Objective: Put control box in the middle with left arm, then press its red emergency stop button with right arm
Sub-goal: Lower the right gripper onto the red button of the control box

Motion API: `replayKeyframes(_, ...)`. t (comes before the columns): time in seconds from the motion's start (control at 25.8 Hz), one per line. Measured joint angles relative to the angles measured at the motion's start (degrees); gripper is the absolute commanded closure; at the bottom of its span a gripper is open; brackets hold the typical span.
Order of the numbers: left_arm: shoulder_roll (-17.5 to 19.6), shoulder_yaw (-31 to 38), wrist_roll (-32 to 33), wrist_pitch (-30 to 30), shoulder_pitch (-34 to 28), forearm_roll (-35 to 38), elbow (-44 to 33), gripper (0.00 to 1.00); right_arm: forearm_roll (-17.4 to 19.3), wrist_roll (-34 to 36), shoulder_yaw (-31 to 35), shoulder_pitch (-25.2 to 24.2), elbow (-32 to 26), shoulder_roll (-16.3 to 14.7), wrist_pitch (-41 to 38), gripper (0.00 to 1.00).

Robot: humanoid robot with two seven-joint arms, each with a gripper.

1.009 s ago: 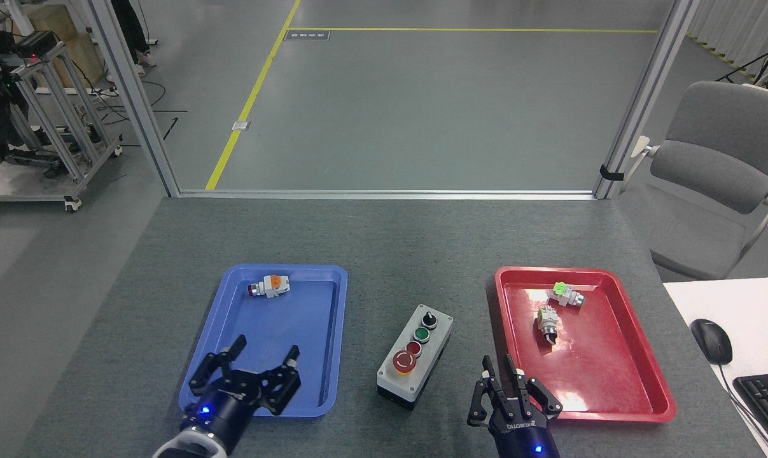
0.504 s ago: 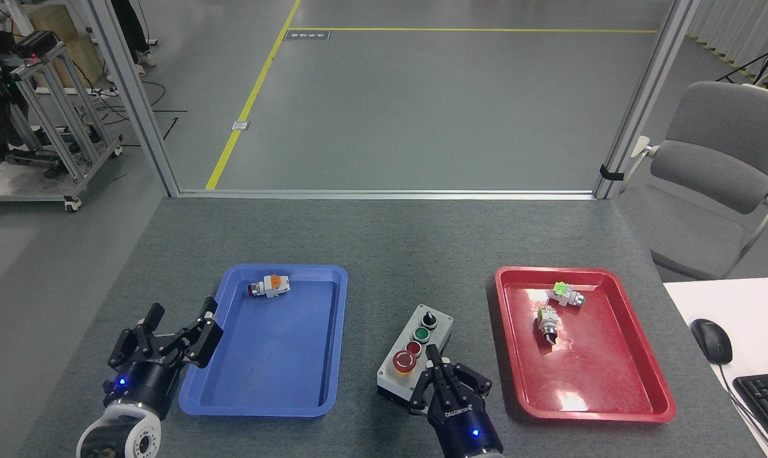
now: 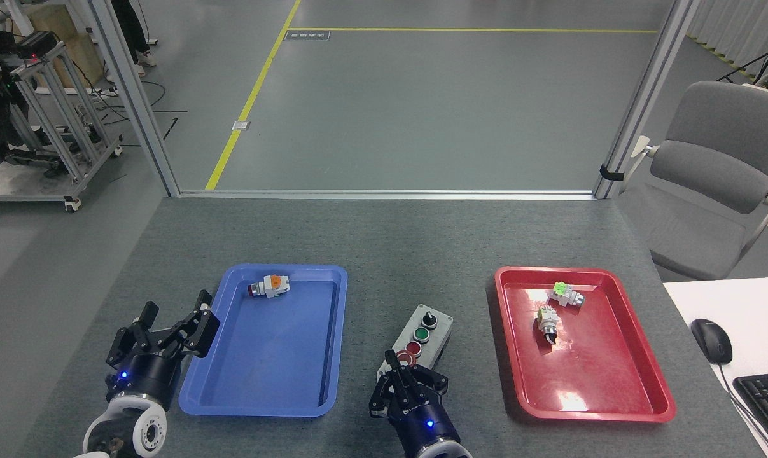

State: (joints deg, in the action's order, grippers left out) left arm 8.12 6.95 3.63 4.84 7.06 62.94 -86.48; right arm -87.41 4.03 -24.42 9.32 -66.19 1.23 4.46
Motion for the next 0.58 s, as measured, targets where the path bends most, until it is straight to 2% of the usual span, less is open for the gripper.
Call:
replayKeyframes(0.27, 0.0, -0.2, 0.2, 0.0, 0.2, 0.2, 0.0, 0.01, 0.2, -0.5, -0.6, 0.4, 2.6, 0.3, 0.7, 1.00)
replayKeyframes(0.58, 0.0, -0.5, 0.2, 0.0, -0.2, 0.6, 0.2, 0.01, 0.4, -0.3, -0.6, 0.5, 0.4, 0.0, 1.1, 1.00)
